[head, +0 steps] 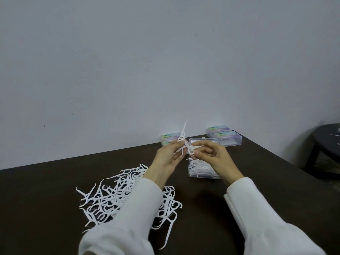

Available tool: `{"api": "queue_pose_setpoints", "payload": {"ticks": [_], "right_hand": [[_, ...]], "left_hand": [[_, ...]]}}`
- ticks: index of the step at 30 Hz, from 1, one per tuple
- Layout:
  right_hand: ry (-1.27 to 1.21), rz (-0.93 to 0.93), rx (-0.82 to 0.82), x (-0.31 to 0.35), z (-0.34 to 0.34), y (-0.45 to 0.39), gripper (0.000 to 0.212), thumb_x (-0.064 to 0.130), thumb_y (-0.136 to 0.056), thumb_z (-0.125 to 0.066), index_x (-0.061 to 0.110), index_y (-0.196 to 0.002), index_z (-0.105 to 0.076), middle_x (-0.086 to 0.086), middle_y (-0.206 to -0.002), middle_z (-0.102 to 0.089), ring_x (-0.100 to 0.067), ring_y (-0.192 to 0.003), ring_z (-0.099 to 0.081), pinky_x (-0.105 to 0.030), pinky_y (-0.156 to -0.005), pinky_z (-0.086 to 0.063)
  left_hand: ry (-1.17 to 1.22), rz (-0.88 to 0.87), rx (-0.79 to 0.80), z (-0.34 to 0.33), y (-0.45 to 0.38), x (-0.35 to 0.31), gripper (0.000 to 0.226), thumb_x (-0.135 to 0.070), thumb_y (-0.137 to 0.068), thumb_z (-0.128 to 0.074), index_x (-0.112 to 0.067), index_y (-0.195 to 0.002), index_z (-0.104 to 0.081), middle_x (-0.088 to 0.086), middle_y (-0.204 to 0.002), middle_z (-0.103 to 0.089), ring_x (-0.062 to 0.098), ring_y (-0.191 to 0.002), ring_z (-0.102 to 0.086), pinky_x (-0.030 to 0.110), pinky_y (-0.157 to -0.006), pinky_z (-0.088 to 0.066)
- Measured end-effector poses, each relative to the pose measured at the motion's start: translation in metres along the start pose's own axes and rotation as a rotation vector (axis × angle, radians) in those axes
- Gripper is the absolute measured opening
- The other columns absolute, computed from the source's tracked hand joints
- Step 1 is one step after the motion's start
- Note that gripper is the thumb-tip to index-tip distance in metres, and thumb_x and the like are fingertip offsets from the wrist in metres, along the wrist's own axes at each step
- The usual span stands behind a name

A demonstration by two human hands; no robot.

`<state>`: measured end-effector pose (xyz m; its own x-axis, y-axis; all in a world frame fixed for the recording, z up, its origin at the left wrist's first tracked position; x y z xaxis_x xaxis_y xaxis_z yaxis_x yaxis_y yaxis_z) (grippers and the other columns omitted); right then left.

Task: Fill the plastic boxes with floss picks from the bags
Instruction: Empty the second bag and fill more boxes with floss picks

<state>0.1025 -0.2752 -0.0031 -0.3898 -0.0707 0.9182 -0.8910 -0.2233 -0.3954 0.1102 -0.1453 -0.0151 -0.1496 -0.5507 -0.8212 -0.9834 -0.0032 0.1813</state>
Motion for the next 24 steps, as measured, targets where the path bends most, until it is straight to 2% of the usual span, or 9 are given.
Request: {"api": "queue_pose_setpoints", "payload": {"ticks": [3, 7, 10, 12, 14, 17, 20, 24], "right_hand": [[-0.045, -0.043, -0.005, -0.001, 0.001, 0.001, 0.027, -0.009, -0.079, -0.062, 0.007, -0.101, -0.061, -0.004, -0.079, -0.071, -0.009, -0.072, -0.070, -0.015, -0.068, -0.052], [-0.003, -0.092, 0.068, -0.007, -0.003, 0.003, 0.042, -0.009, -0.083, -0.058, 0.020, -0.113, -0.059, -0.007, -0.087, -0.067, -0.019, -0.084, -0.069, -0.024, -0.079, -0.054], [-0.031, -0.172, 0.149, -0.011, -0.010, 0.004, 0.040, -0.014, -0.086, -0.049, 0.019, -0.104, -0.063, -0.004, -0.090, -0.065, -0.011, -0.083, -0.068, -0.019, -0.079, -0.053], [-0.064, -0.209, 0.156, -0.011, -0.013, 0.004, 0.036, -0.013, -0.085, -0.049, 0.015, -0.096, -0.067, -0.003, -0.091, -0.068, -0.009, -0.084, -0.067, -0.018, -0.080, -0.053], [-0.021, -0.165, 0.125, -0.010, -0.011, 0.003, 0.024, -0.004, -0.085, -0.058, 0.016, -0.088, -0.069, 0.002, -0.085, -0.071, -0.008, -0.083, -0.067, -0.018, -0.080, -0.052], [0.029, -0.091, 0.041, -0.007, -0.006, 0.002, 0.014, 0.002, -0.082, -0.064, 0.015, -0.081, -0.068, 0.008, -0.074, -0.070, -0.004, -0.076, -0.065, -0.015, -0.074, -0.050], [0.103, -0.035, -0.061, -0.003, 0.003, 0.000, 0.013, 0.006, -0.080, -0.068, 0.018, -0.076, -0.068, 0.009, -0.079, -0.069, -0.010, -0.083, -0.063, -0.022, -0.078, -0.051], [0.069, -0.026, -0.237, 0.000, 0.020, 0.000, 0.005, 0.012, -0.081, -0.068, 0.016, -0.083, -0.066, 0.003, -0.088, -0.066, -0.007, -0.079, -0.060, -0.015, -0.070, -0.046]], "left_hand": [[-0.031, -0.009, -0.004, 0.002, -0.001, 0.000, 0.014, 0.004, -0.089, -0.054, -0.003, -0.083, -0.065, 0.007, -0.073, -0.068, 0.016, -0.070, -0.063, 0.017, -0.052, -0.053], [-0.132, -0.072, -0.029, 0.006, -0.003, -0.001, 0.010, 0.003, -0.086, -0.060, 0.001, -0.094, -0.066, 0.009, -0.082, -0.067, 0.016, -0.072, -0.063, 0.017, -0.058, -0.055], [-0.222, -0.143, -0.091, 0.010, -0.004, 0.000, 0.021, 0.002, -0.085, -0.062, 0.005, -0.106, -0.065, 0.017, -0.093, -0.067, 0.019, -0.075, -0.064, 0.021, -0.064, -0.055], [-0.256, -0.182, -0.121, 0.011, -0.005, 0.000, 0.023, 0.000, -0.085, -0.064, 0.004, -0.108, -0.066, 0.018, -0.094, -0.067, 0.019, -0.073, -0.063, 0.022, -0.065, -0.054], [-0.254, -0.190, -0.108, 0.009, -0.003, 0.000, 0.021, 0.000, -0.085, -0.064, 0.004, -0.106, -0.066, 0.017, -0.090, -0.066, 0.017, -0.068, -0.063, 0.019, -0.059, -0.055], [-0.193, -0.185, -0.085, 0.004, 0.000, 0.001, 0.013, 0.006, -0.085, -0.061, 0.006, -0.098, -0.066, 0.014, -0.082, -0.065, 0.012, -0.058, -0.064, 0.015, -0.055, -0.054], [-0.144, -0.202, -0.116, 0.006, 0.000, 0.001, 0.016, 0.006, -0.084, -0.062, 0.006, -0.100, -0.065, 0.014, -0.082, -0.065, 0.016, -0.067, -0.063, 0.014, -0.055, -0.053], [-0.128, -0.199, -0.144, 0.007, 0.000, 0.005, 0.017, 0.006, -0.083, -0.064, 0.004, -0.100, -0.064, 0.013, -0.084, -0.065, 0.018, -0.072, -0.063, 0.015, -0.058, -0.056]]}}
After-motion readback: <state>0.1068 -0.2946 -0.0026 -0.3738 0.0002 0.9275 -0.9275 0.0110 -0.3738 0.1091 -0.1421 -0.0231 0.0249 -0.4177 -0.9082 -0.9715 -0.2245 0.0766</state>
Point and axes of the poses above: each hand's wrist, its own y-axis away from the middle knuckle, its own z-axis out of the back of the hand, x = y × z, the point moved 6 cm from there along -y, towards the middle knuckle
